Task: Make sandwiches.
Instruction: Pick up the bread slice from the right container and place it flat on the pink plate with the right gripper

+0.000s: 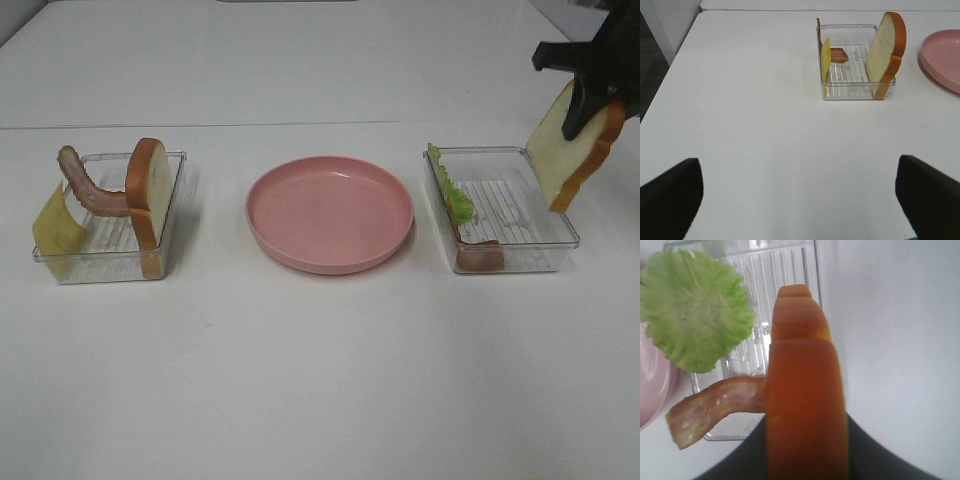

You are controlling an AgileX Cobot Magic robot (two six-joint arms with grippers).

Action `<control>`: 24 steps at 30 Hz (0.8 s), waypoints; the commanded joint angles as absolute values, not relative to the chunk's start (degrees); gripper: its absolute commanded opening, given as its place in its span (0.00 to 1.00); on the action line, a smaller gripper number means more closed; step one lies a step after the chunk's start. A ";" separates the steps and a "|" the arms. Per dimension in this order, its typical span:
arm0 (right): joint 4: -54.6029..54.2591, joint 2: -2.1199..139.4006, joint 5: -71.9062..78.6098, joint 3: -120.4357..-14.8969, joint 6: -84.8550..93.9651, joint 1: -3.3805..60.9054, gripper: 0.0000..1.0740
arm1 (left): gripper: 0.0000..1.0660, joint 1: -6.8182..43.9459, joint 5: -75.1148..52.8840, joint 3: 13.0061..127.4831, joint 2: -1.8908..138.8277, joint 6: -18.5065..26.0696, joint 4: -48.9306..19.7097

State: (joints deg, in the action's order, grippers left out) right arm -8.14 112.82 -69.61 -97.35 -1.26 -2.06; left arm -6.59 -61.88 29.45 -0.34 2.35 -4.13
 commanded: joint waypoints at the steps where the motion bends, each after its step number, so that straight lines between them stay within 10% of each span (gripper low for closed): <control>1: -10.03 108.52 -71.10 -97.57 -1.95 -2.29 0.00 | 0.95 -6.30 -61.71 29.51 -1.03 2.29 -4.47; 24: -34.32 114.25 -53.23 -97.57 -0.46 16.62 0.00 | 0.95 -6.30 -61.71 29.51 -1.03 2.29 -4.35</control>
State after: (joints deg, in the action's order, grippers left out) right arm -33.00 111.50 -54.83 -97.35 -0.74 15.87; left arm -6.59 -61.88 29.45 -0.34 2.35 -4.13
